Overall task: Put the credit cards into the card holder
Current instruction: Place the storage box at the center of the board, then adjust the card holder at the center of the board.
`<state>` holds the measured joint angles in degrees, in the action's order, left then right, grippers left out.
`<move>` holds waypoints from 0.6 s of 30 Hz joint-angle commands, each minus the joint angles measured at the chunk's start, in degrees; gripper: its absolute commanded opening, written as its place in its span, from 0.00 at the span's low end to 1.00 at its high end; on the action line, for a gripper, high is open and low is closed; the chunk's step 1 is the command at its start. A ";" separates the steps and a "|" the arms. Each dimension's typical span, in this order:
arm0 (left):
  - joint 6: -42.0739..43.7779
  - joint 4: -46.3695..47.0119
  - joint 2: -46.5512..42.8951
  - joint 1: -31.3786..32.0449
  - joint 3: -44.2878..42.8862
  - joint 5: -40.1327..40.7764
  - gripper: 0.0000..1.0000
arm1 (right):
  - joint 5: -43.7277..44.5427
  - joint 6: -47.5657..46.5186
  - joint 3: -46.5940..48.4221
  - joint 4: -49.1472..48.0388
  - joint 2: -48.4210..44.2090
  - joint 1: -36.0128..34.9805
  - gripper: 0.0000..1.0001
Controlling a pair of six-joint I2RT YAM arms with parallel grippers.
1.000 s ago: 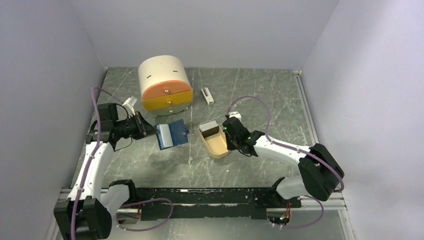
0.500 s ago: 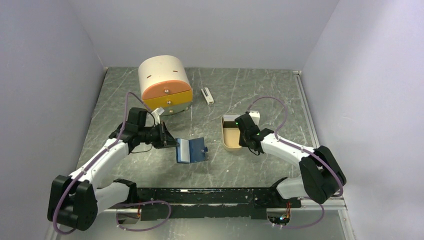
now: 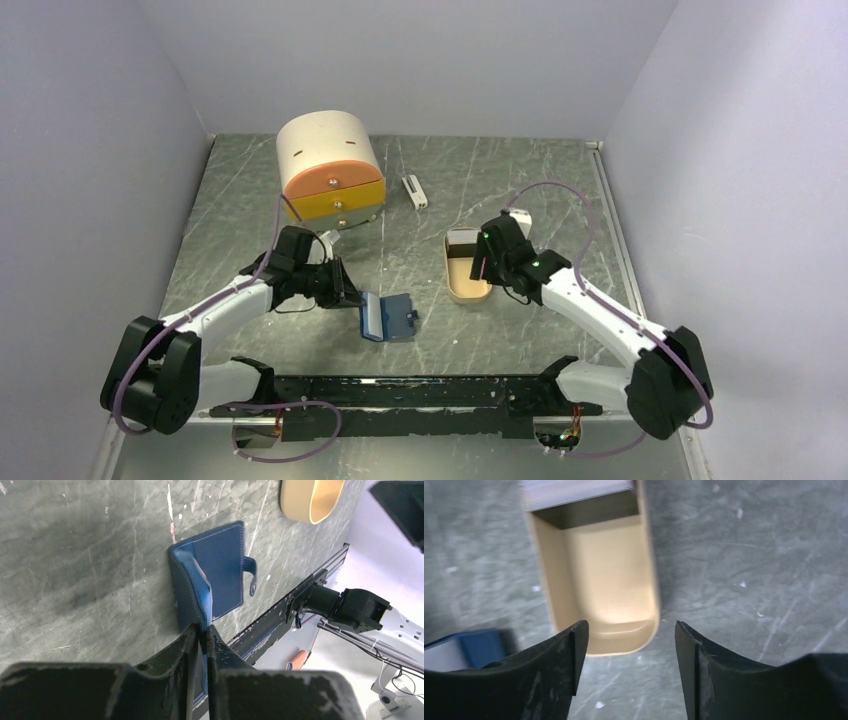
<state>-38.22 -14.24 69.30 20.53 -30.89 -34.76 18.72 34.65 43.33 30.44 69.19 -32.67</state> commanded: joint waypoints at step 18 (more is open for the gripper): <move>-1.65 5.58 1.99 2.61 -0.37 2.79 0.09 | -19.84 12.43 1.93 -29.79 11.51 -26.04 0.66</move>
<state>-39.46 -10.07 72.23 22.61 -30.65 -32.77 1.10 45.34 43.70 6.50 76.34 -54.74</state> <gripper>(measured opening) 0.104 0.648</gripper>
